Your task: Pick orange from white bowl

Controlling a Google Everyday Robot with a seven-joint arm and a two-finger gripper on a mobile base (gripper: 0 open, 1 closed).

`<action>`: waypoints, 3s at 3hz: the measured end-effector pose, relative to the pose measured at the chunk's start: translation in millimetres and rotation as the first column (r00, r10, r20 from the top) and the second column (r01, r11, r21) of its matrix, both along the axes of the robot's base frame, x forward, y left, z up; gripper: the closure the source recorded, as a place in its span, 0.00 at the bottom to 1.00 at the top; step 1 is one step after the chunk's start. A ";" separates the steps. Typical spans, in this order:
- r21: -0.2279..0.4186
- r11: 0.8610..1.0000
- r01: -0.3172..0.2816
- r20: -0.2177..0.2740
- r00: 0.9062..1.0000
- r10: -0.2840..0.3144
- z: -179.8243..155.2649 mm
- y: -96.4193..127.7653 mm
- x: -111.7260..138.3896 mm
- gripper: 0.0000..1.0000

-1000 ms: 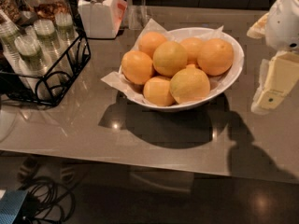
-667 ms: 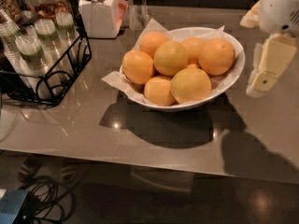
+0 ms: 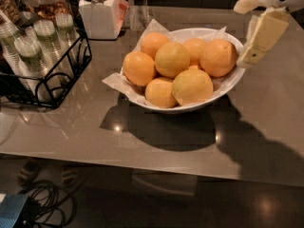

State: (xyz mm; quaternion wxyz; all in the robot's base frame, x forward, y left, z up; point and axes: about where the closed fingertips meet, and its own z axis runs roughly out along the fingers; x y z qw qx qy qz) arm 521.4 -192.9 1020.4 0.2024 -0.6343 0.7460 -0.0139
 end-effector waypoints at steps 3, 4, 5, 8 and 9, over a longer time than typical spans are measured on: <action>0.061 0.995 -0.073 -0.016 0.997 0.074 -18.4 21.1 31.6 0.07; 0.089 0.991 -0.095 -0.035 0.995 0.098 -29.6 27.5 42.0 0.07; 0.107 0.990 -0.091 -0.065 0.993 0.099 -42.6 27.5 45.1 0.16; 0.138 0.989 -0.047 -0.161 0.985 0.069 -75.6 17.0 41.7 0.20; 0.148 0.988 -0.038 -0.186 0.980 0.065 -84.7 15.8 42.6 0.23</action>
Offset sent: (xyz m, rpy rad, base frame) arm 0.0241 0.0142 -0.0172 0.0491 0.0337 0.0678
